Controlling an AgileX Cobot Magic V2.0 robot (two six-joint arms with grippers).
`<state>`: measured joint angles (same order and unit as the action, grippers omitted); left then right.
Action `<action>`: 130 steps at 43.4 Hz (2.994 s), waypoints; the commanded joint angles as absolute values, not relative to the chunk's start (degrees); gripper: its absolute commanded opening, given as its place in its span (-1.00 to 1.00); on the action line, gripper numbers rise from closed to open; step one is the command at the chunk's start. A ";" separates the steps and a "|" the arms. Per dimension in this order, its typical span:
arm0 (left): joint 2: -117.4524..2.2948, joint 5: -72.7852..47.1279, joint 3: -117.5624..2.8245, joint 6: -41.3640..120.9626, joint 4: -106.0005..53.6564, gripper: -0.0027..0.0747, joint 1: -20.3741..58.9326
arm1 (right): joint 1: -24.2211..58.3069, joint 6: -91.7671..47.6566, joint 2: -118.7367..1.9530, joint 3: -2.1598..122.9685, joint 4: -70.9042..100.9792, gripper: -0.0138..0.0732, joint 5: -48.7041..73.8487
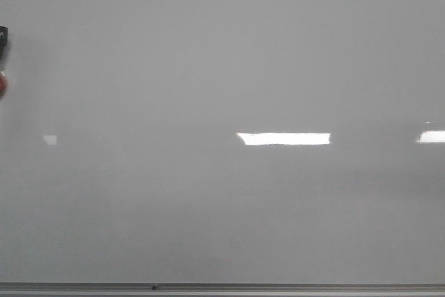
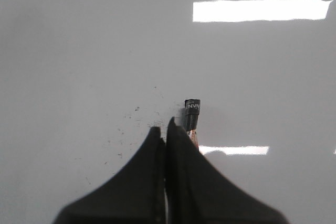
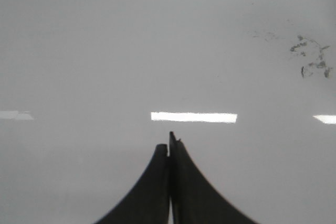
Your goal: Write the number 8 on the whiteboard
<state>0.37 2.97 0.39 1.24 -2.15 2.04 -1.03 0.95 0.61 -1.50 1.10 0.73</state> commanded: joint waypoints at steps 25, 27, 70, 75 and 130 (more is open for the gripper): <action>-7.34 -4.15 -25.40 0.68 -2.03 -0.99 2.03 | -1.04 0.40 -3.91 23.04 0.87 -0.93 9.44; -9.92 -6.63 -28.54 0.68 -2.03 -0.99 2.03 | -1.04 0.40 -6.41 26.25 0.87 -0.93 11.23; -31.73 -24.87 -35.64 0.68 -1.55 -0.92 2.03 | -1.00 -2.89 -39.64 38.10 0.87 -0.34 34.27; -34.98 -25.87 -35.64 0.68 -0.64 -0.49 2.03 | -1.00 -2.84 -40.49 38.10 0.93 0.29 34.76; -82.10 1.35 -40.12 2.90 -0.76 0.34 6.24 | -1.00 -2.79 -40.79 38.10 1.63 0.64 34.69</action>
<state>-82.25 -4.96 -38.21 2.75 -0.69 5.91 -1.03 -2.25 -40.68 36.20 1.28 38.10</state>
